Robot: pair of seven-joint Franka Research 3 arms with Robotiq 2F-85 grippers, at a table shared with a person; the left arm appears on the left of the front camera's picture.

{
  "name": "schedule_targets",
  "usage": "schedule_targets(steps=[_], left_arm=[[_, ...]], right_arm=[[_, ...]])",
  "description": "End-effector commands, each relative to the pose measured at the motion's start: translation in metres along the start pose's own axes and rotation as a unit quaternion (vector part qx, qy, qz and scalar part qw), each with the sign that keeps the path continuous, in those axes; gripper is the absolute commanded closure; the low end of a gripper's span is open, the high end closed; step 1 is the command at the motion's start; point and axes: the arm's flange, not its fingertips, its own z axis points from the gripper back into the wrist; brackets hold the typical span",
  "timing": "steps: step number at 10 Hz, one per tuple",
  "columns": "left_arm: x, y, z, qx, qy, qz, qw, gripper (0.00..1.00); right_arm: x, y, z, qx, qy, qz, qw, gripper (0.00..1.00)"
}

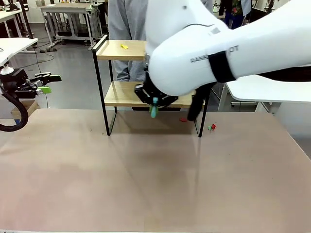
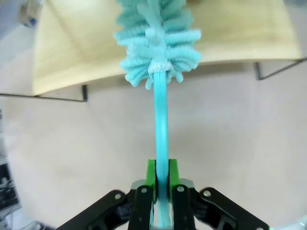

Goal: Clean the shelf.
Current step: Clean the specific section of the Shelf indicated by the human with the Duster.

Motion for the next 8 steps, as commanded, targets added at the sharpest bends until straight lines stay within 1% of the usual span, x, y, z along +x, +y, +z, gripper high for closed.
schedule_targets(steps=[1, 2, 5, 6, 8], left_arm=[[0.003, -0.001, -0.001, -0.001, -0.001, -0.007, 1.0, 0.0], [0.003, -0.001, -0.001, -0.001, -0.001, -0.007, 1.0, 0.0], [0.003, -0.001, -0.001, -0.001, -0.001, -0.007, 1.0, 0.0], [0.003, -0.001, -0.001, -0.001, -0.001, -0.007, 1.0, 0.0], [0.003, -0.001, -0.001, -0.001, -0.001, -0.007, 1.0, 0.0]], right_arm=[[-0.001, -0.044, 0.003, -0.013, 0.005, -0.019, 1.0, 0.87], [0.002, -0.059, 0.003, -0.037, 0.008, -0.032, 0.999, 0.87], [0.003, -0.097, 0.015, -0.085, -0.008, -0.064, 0.994, 0.87], [0.001, -0.105, 0.023, -0.092, -0.026, -0.078, 0.992, 0.87], [-0.006, -0.102, 0.032, -0.095, -0.049, -0.057, 0.993, 0.87]])
